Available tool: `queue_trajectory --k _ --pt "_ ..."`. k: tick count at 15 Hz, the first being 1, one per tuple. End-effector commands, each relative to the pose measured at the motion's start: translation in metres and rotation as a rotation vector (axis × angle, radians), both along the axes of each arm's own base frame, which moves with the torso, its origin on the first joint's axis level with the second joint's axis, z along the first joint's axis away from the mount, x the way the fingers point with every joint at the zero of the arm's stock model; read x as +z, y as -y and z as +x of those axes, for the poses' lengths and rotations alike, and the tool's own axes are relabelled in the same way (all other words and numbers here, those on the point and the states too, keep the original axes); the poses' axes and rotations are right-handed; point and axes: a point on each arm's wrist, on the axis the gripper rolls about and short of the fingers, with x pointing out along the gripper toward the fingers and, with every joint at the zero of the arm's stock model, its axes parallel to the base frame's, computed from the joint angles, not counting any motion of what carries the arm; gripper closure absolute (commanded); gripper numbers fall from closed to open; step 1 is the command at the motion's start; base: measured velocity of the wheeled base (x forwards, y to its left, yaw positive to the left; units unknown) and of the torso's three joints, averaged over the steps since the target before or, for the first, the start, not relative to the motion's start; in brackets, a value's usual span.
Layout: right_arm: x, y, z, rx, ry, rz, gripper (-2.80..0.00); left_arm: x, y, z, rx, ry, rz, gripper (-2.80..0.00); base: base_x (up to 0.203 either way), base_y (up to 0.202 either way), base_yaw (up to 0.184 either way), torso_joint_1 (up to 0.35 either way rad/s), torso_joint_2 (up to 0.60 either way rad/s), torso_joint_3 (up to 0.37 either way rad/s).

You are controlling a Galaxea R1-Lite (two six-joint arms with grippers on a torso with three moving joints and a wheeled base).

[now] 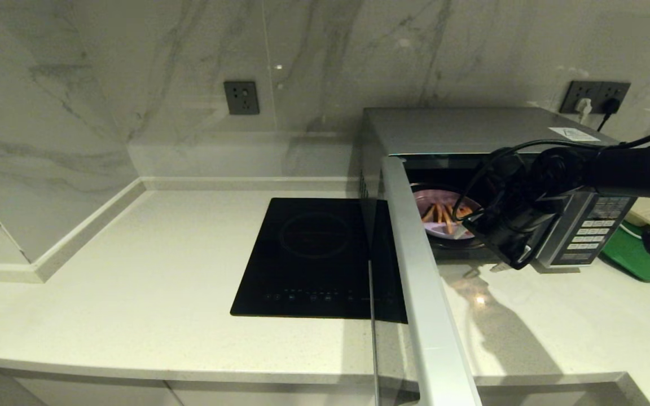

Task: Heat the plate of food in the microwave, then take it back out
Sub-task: Take the plate out of the microwave

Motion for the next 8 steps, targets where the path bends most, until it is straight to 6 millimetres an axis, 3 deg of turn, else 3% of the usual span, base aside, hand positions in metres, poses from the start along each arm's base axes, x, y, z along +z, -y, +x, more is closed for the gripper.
queue_trajectory --k 1,8 --pt "-0.002 0.0 0.001 -0.006 -0.007 0.001 -2.8 0.0 0.0 0.0 0.0 0.0 -0.001 0.0 0.0 0.0 0.0 0.0 0.0 0.0" --pt "0.019 0.001 -0.007 0.003 0.042 0.025 -2.8 0.0 0.0 0.0 0.0 0.0 -0.001 0.0 0.0 0.0 0.0 0.0 0.0 0.0"
